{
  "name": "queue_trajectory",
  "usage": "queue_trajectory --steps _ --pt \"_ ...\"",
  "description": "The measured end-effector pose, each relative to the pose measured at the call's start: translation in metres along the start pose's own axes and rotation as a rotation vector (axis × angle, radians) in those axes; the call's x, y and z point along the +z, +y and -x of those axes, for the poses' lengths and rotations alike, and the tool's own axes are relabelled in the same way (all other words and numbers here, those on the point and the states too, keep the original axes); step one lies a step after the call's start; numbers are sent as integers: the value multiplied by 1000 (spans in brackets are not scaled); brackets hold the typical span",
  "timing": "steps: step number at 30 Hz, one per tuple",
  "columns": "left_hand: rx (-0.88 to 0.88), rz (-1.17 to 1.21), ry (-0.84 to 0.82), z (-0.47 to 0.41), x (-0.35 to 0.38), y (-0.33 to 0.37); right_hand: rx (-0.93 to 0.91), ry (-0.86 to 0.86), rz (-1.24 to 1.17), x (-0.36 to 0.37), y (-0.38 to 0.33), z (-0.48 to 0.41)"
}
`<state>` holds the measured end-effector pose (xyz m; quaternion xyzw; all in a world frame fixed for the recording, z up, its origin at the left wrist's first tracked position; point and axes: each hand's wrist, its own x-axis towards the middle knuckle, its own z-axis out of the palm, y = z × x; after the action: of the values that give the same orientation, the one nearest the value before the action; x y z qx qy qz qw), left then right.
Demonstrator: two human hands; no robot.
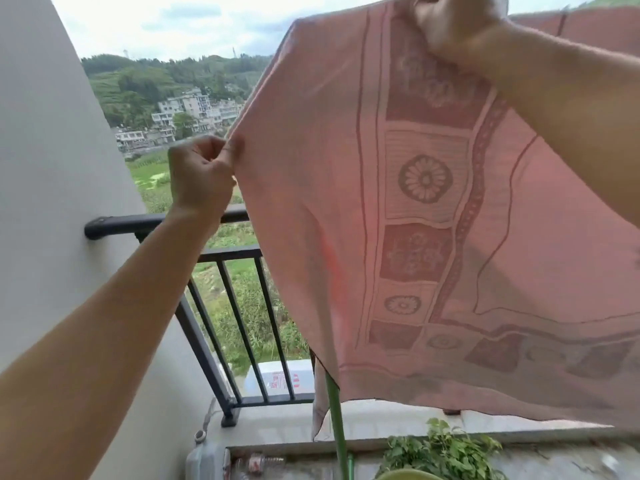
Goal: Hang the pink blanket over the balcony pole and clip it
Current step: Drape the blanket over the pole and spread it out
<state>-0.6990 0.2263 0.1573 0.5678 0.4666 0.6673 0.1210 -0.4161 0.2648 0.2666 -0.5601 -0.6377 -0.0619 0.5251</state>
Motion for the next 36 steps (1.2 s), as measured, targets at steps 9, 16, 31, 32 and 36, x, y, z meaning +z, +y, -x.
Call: queue_trajectory --steps 9,16,31,32,36 --pt "-153 29 -314 -33 29 13 -70 -192 164 3 -18 32" --pt "-380 132 -770 -10 23 -4 -285 -254 4 -3 -14 69" --pt "-294 -160 -881 -15 -10 -30 -81 -342 -41 11 -26 36" --pt "-233 -154 -885 -13 -8 -32 -84 -362 -49 8 -27 37" --pt "430 -674 -635 -15 -2 -29 -129 -342 -63 4 -27 41"
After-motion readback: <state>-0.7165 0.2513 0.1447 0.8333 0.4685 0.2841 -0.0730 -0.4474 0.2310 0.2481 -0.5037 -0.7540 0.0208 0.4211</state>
